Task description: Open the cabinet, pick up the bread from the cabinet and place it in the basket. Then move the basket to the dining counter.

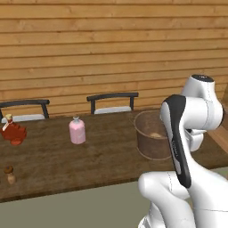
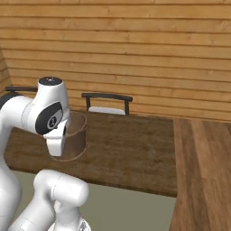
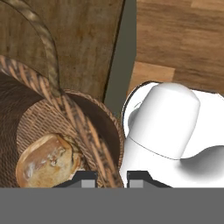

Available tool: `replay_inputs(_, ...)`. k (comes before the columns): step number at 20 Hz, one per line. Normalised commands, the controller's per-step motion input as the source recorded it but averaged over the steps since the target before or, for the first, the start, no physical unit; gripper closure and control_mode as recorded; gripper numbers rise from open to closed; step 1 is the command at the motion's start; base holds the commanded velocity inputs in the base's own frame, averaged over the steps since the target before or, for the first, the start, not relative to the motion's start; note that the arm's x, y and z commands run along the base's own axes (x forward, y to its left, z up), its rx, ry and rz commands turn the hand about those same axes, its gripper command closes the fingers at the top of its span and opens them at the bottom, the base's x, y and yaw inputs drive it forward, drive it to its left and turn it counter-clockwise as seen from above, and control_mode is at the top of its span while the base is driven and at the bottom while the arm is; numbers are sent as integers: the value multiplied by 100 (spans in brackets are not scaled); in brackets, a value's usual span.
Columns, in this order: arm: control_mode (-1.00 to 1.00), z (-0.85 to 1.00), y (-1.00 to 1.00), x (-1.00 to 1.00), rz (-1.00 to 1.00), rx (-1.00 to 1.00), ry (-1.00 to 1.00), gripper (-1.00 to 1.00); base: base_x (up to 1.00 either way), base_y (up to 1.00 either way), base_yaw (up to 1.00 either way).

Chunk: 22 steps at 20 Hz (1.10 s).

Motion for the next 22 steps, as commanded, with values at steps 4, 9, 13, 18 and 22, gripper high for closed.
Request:
replay_inputs(4,-100,0,0,25,0,0,0,100,18,0,0)
replay_inputs(9,-100,0,0,69,4,0,0,100,0,0,0)
replay_inputs(13,-100,-19,-6,94,10,0,0,100,0,0,0)
replay_inputs(18,-100,-51,-13,100,15,0,5,100,0,0,0)
replay_inputs(22,-100,-88,0,78,11,0,9,100,0,0,0)
